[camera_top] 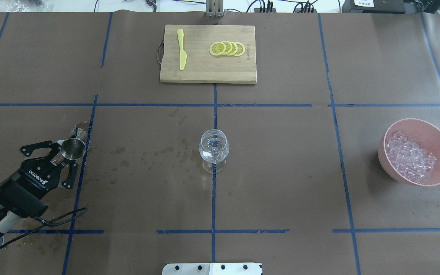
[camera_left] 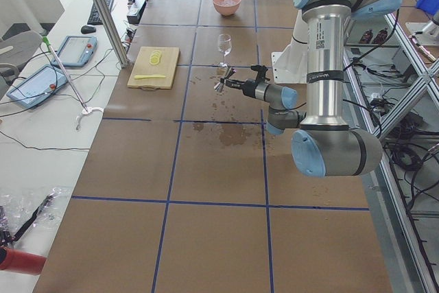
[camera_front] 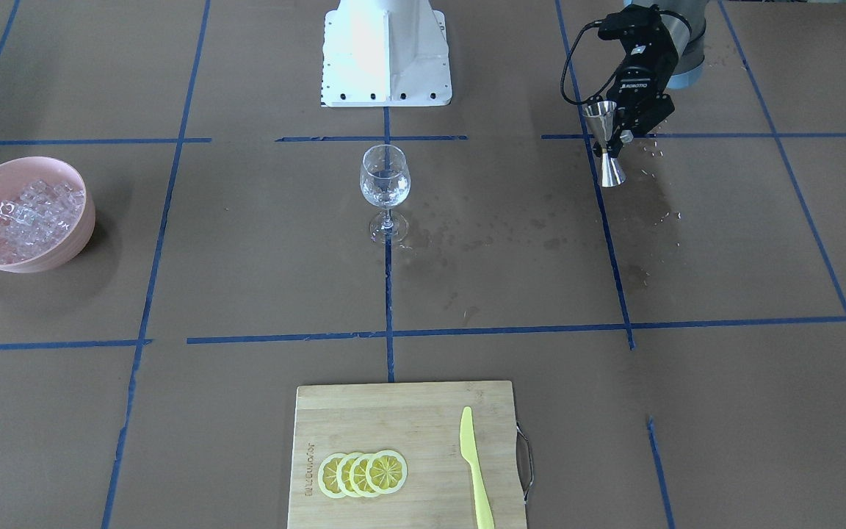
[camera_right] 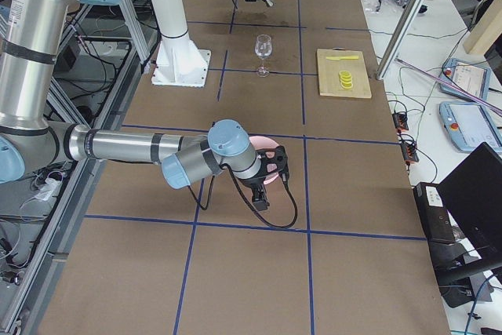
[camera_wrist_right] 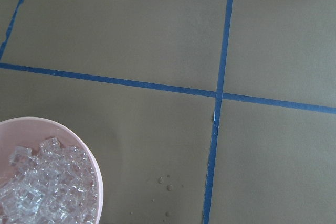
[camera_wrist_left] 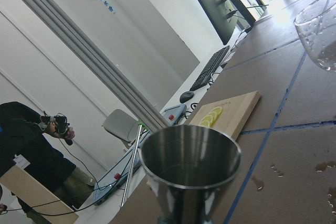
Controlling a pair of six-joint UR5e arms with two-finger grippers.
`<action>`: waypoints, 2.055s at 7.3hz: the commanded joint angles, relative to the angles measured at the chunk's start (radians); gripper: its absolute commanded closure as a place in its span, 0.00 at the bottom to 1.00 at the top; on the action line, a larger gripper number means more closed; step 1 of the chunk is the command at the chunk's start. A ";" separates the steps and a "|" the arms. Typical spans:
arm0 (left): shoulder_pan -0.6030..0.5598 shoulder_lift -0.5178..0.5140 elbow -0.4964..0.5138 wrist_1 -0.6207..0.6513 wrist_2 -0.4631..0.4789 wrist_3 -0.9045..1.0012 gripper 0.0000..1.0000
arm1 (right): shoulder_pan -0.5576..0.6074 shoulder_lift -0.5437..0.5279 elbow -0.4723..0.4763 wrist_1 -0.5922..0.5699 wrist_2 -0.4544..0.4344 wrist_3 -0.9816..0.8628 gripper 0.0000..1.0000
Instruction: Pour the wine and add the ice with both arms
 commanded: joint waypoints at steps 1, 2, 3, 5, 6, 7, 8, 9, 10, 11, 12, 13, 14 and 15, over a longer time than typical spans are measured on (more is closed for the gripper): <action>0.000 0.054 0.002 0.009 -0.003 -0.214 1.00 | 0.000 0.000 0.001 0.000 0.000 0.003 0.00; 0.000 0.074 0.003 0.011 -0.003 -0.308 1.00 | 0.000 0.000 0.001 0.000 0.000 0.003 0.00; 0.002 0.077 0.027 0.014 -0.003 -0.400 1.00 | 0.000 -0.002 0.003 0.002 0.000 0.005 0.00; 0.000 0.080 0.087 0.032 -0.025 -0.523 1.00 | 0.000 -0.002 0.003 0.002 0.000 0.003 0.00; -0.002 0.078 0.092 0.060 -0.051 -0.599 1.00 | 0.000 -0.003 0.003 0.002 0.000 0.005 0.00; -0.008 0.078 0.094 0.083 -0.103 -0.805 1.00 | 0.000 -0.003 0.001 0.002 0.000 0.000 0.00; -0.006 0.078 0.101 0.112 -0.104 -0.900 1.00 | 0.000 -0.005 0.003 0.002 0.000 0.000 0.00; -0.008 0.075 0.133 0.114 -0.105 -0.901 1.00 | 0.000 -0.006 0.003 0.002 0.000 0.003 0.00; -0.015 0.065 0.159 0.114 -0.104 -0.902 1.00 | 0.000 -0.006 0.003 0.002 0.000 0.000 0.00; -0.014 0.059 0.193 0.114 -0.098 -0.902 1.00 | 0.000 -0.006 0.003 0.002 0.000 0.000 0.00; -0.014 0.046 0.216 0.114 -0.093 -0.902 1.00 | 0.000 -0.006 0.004 0.002 0.000 0.000 0.00; -0.014 0.016 0.253 0.112 -0.092 -0.908 1.00 | 0.000 -0.006 0.004 0.002 0.000 0.000 0.00; -0.014 -0.009 0.273 0.112 -0.081 -0.905 1.00 | 0.000 -0.006 0.006 0.002 0.000 -0.001 0.00; -0.014 -0.012 0.273 0.111 -0.079 -0.905 1.00 | 0.000 -0.006 0.006 0.002 0.000 -0.001 0.00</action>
